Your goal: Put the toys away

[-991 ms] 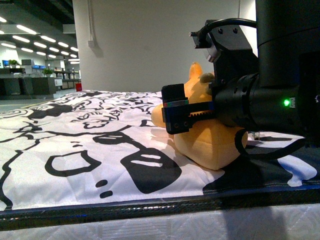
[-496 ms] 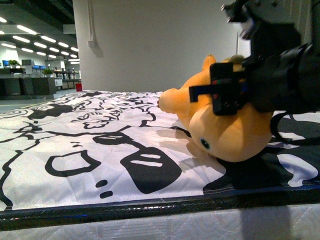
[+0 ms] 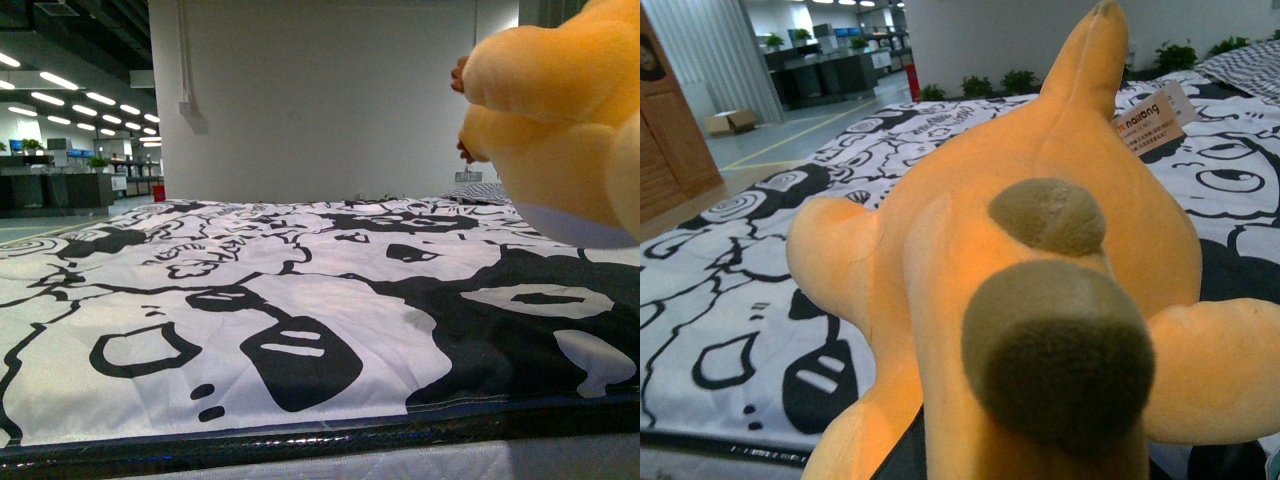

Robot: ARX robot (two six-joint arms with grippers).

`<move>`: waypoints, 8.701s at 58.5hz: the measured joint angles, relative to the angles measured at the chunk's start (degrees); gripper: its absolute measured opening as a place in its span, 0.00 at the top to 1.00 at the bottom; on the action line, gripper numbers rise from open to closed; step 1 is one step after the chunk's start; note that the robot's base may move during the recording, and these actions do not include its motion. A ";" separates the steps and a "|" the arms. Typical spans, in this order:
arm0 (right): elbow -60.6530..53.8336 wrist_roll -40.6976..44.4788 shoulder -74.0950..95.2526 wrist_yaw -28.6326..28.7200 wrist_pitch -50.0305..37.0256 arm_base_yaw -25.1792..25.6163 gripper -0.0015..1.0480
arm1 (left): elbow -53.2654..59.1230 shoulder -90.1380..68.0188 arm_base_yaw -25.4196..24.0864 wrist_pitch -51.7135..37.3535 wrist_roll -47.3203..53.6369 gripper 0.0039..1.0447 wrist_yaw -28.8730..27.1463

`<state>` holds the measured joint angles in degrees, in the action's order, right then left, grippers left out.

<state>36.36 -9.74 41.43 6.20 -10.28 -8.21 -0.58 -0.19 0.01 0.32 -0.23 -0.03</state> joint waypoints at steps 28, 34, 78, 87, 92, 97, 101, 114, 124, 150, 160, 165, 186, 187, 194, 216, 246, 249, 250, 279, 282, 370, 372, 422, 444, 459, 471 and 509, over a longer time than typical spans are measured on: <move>-26.08 -1.46 -31.39 1.73 -0.07 3.91 0.91 | 0.00 0.00 0.00 0.00 0.00 0.06 0.00; -31.36 -1.31 -34.42 -0.63 -2.84 2.86 0.91 | 0.00 0.00 0.00 0.00 0.00 0.06 0.02; -34.40 -1.36 -36.44 -2.58 -2.16 0.66 0.91 | 0.00 -0.02 0.00 0.02 0.00 0.06 0.02; -34.40 -1.27 -36.50 -3.02 -2.19 0.70 0.91 | 0.00 0.00 0.00 0.00 0.00 0.06 0.02; -34.40 -1.22 -36.50 -2.91 -2.23 0.66 0.91 | 0.00 0.00 0.00 0.00 0.00 0.06 0.00; -34.40 -1.25 -36.54 -2.78 -2.23 0.66 0.91 | 0.00 0.00 0.00 0.00 0.00 0.06 0.04; -34.40 -1.22 -36.54 -2.80 -2.23 0.66 0.91 | 0.00 0.02 0.02 0.00 0.00 0.06 0.02; -34.40 -1.22 -36.54 -2.67 -2.36 0.68 0.91 | 0.00 0.02 -0.02 0.00 0.00 0.06 -0.07; -34.40 -1.22 -36.54 -2.75 -2.36 0.66 0.91 | 0.00 0.02 0.00 0.00 0.00 0.06 -0.04; -34.40 -1.22 -36.59 -2.75 -2.36 0.66 0.91 | 0.00 0.02 0.00 0.00 0.00 0.06 0.00; -34.42 -1.25 -36.61 -3.13 -2.36 0.66 0.91 | 0.00 0.02 0.02 0.00 0.04 0.06 0.33; -34.42 -1.22 -36.63 -3.61 -2.36 0.83 0.91 | 0.00 0.02 0.04 0.00 0.02 0.06 0.24; -34.42 -1.22 -36.61 -2.56 -2.36 0.76 0.91 | 0.00 0.07 0.04 0.00 0.02 0.06 0.00; -34.42 -1.22 -36.61 -2.58 -2.36 0.76 0.91 | 0.00 0.07 0.04 0.00 0.02 0.06 0.04; -34.42 -1.22 -36.63 -2.58 -2.36 0.76 0.91 | 0.00 0.07 0.04 0.00 0.02 0.06 0.02; -34.42 -1.22 -36.61 -2.58 -2.36 0.76 0.91 | 0.00 0.07 0.04 0.00 0.02 0.06 0.02; -34.42 -1.22 -36.61 -2.58 -2.36 0.76 0.91 | 0.00 0.09 0.04 0.00 0.02 0.06 0.00; -34.42 -1.22 -36.63 -2.54 -2.36 0.76 0.91 | 0.00 0.09 0.04 0.00 0.00 0.06 -0.04; -34.42 -1.22 -36.65 -2.54 -2.36 0.76 0.91 | 0.00 0.09 0.04 0.00 0.00 0.06 0.00; -34.42 -1.22 -36.61 -2.62 -2.36 0.76 0.91 | 0.00 0.09 0.04 0.00 0.00 0.06 -0.02; -34.42 -1.22 -36.63 -2.56 -2.36 0.76 0.91 | 0.00 0.09 0.04 0.00 0.02 0.06 0.02; -34.42 -1.22 -36.61 -2.73 -2.36 0.66 0.92 | 0.00 0.11 0.04 0.00 0.00 0.06 0.00; -34.42 -1.22 -36.63 -2.75 -2.36 0.66 0.92 | 0.00 0.13 0.04 0.00 0.00 0.06 0.00; -34.42 -1.22 -36.70 -2.56 -2.36 0.74 0.92 | 0.00 0.13 0.11 0.00 0.02 0.06 0.00; -34.42 -1.22 -36.65 -2.56 -2.36 0.74 0.92 | 0.00 0.13 0.11 0.00 0.02 0.06 0.00; -34.42 -1.22 -36.68 -2.54 -2.36 0.74 0.92 | 0.00 0.13 0.11 0.00 0.02 0.06 0.00; -34.42 -1.22 -36.65 -2.58 -2.36 0.74 0.92 | 0.00 0.13 0.11 0.00 0.02 0.06 0.02; -34.42 -1.22 -36.63 -2.56 -2.36 0.70 0.92 | 0.00 0.15 0.11 0.00 0.02 0.06 0.11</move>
<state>1.93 -10.96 4.80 3.64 -12.64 -7.51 -0.58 -0.03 0.12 0.32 -0.21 0.08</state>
